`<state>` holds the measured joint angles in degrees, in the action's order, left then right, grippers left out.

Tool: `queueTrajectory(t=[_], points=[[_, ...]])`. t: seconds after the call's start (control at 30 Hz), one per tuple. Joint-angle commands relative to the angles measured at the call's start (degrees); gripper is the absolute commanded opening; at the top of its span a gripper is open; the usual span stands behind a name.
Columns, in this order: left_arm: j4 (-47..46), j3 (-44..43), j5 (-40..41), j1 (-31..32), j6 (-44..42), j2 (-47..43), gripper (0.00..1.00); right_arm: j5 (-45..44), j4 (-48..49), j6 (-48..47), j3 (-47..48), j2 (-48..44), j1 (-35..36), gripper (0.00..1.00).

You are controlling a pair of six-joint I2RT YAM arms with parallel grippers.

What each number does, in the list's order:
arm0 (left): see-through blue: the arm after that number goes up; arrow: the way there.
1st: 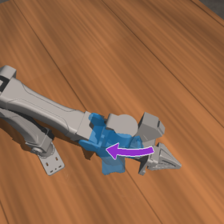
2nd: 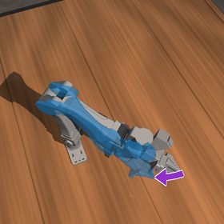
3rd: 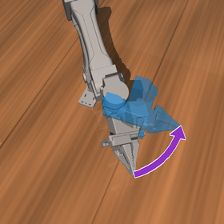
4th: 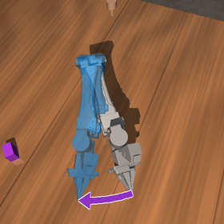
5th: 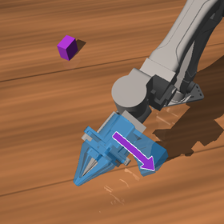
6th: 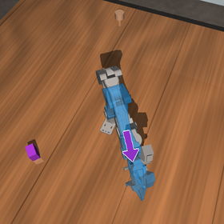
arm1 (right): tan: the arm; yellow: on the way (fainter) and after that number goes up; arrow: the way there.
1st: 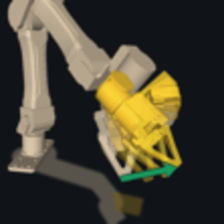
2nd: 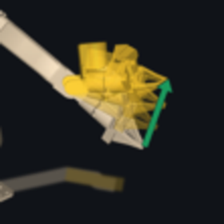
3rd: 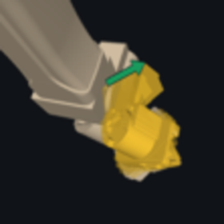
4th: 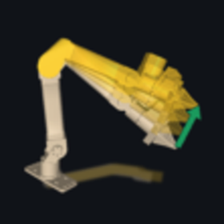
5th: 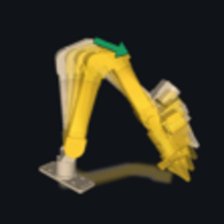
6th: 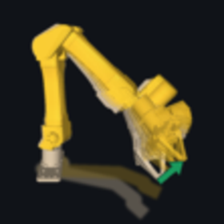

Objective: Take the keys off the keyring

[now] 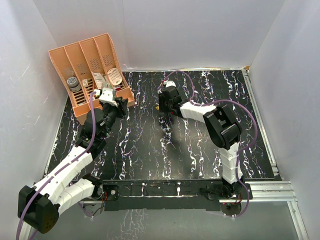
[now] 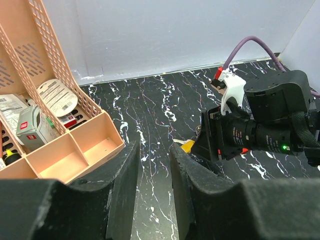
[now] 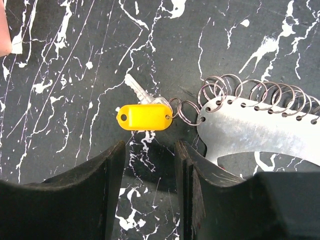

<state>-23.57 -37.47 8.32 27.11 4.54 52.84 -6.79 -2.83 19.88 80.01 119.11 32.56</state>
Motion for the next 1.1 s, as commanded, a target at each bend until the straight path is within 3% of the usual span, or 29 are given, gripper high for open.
queueTrajectory(t=[0.0,0.63,0.87,1.07], points=[[-1.15,0.08,-0.58,-0.22,-0.1,-0.52,0.3,-2.87,2.82,1.27,0.68,0.21,-0.22,0.42],[-1.05,-0.32,-1.2,-0.22,-0.39,0.38,0.3,-5.33,7.58,5.49,5.3,6.11,-1.62,0.39],[-1.26,-0.19,-1.66,-0.22,-0.21,0.65,0.3,-9.06,7.57,5.69,7.05,8.12,-1.71,0.31],[-0.99,-0.29,-1.97,-0.23,-0.1,0.73,0.3,-11.69,5.87,5.74,9.35,11.03,-1.75,0.17]])
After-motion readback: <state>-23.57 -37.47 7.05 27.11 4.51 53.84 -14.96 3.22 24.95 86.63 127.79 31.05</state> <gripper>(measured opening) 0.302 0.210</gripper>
